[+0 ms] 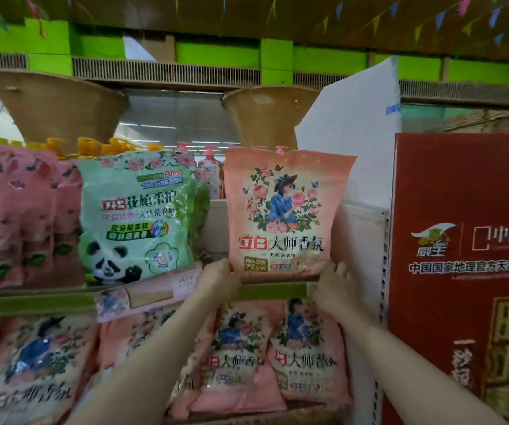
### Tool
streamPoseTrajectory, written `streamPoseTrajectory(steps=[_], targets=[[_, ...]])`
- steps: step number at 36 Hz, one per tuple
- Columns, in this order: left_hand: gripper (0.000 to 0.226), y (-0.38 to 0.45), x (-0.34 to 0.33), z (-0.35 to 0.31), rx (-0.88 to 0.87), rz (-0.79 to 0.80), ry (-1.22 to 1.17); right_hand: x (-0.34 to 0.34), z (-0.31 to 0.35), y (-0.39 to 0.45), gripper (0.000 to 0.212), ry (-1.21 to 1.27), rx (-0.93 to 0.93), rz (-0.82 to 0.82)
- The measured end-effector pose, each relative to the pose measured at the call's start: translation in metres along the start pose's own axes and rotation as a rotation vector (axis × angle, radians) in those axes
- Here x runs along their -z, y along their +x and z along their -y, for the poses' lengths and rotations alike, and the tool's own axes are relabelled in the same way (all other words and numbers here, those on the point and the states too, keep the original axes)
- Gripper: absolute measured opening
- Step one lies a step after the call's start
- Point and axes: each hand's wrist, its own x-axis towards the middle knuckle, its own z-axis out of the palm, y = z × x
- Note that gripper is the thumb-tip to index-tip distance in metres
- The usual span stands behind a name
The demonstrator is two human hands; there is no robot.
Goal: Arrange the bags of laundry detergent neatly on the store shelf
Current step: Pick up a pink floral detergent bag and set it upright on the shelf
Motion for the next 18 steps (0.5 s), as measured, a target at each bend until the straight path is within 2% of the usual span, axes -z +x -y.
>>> streamPoseTrajectory(steps=[3,6,8,12,15,18], targets=[[0.034,-0.016,0.016,0.013,-0.031,0.035,0.109,0.01,0.013,-0.017,0.059,0.038,0.03,0.065],[0.034,-0.033,0.039,0.025,-0.04,0.049,0.135,0.024,0.035,-0.027,0.05,0.193,0.096,0.05],[0.034,-0.04,0.052,0.033,-0.069,0.027,0.133,0.034,0.047,-0.029,0.048,0.2,0.092,0.027],[0.028,-0.048,0.068,0.042,-0.086,0.027,0.137,0.047,0.062,-0.035,0.057,0.214,0.051,0.042],[0.032,-0.053,0.072,0.043,-0.108,0.048,0.157,0.049,0.071,-0.043,0.065,0.167,0.056,0.068],[0.034,-0.058,0.072,0.043,-0.119,0.058,0.146,0.046,0.081,-0.047,0.062,0.182,0.079,0.107]])
